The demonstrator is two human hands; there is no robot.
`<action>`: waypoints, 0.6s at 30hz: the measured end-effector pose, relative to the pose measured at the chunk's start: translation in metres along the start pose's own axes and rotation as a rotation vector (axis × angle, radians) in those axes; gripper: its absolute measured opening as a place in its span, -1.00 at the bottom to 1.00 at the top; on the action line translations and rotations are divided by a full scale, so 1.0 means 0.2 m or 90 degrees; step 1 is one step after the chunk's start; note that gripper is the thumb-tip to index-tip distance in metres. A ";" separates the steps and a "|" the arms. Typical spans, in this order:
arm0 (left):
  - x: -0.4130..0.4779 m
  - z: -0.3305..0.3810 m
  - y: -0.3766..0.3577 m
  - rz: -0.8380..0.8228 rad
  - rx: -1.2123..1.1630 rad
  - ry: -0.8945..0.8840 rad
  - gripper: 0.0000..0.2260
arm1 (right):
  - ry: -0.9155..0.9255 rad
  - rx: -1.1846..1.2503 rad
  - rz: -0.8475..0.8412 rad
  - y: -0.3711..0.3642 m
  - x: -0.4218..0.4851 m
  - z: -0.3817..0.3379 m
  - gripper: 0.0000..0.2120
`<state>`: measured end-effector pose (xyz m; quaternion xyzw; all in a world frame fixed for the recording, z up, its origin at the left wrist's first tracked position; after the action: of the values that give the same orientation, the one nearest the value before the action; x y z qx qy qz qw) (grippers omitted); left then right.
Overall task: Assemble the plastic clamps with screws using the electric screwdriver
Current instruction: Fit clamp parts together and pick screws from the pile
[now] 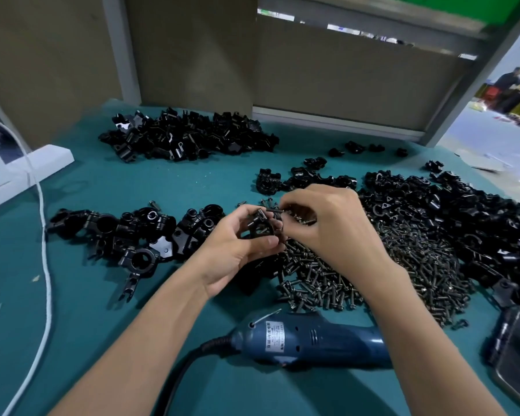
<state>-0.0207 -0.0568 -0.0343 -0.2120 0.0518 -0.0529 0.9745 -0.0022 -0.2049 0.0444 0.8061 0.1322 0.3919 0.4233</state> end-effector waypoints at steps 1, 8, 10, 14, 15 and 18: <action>0.00 0.00 0.00 0.003 0.000 0.007 -0.58 | 0.005 -0.013 -0.017 -0.01 0.02 0.00 -0.90; 0.01 0.01 0.00 0.002 -0.018 0.022 -0.57 | 0.028 -0.043 -0.088 -0.02 0.04 0.01 -0.87; 0.01 0.00 0.00 0.000 -0.011 0.024 -0.55 | 0.040 -0.045 -0.093 -0.02 0.03 0.01 -0.88; 0.00 0.01 0.01 -0.004 0.001 0.028 -0.50 | 0.059 -0.058 -0.106 -0.03 0.04 0.01 -0.87; 0.00 0.01 0.01 -0.008 -0.004 0.029 -0.52 | 0.068 -0.052 -0.103 -0.03 0.04 0.01 -0.87; 0.00 0.01 0.00 -0.023 -0.007 0.028 -0.56 | 0.097 -0.040 -0.088 -0.03 0.03 0.01 -0.88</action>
<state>-0.0201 -0.0556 -0.0338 -0.2168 0.0694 -0.0748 0.9709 0.0038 -0.1988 0.0436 0.7491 0.2066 0.4262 0.4631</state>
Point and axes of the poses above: each hand's wrist, its own x-axis towards the middle knuckle, its own y-axis out of the back of the hand, z = x × y, the point moved 2 cm from there along x, towards the middle knuckle, and after that the axes turned 7 degrees about x, right-handed, at the moved point
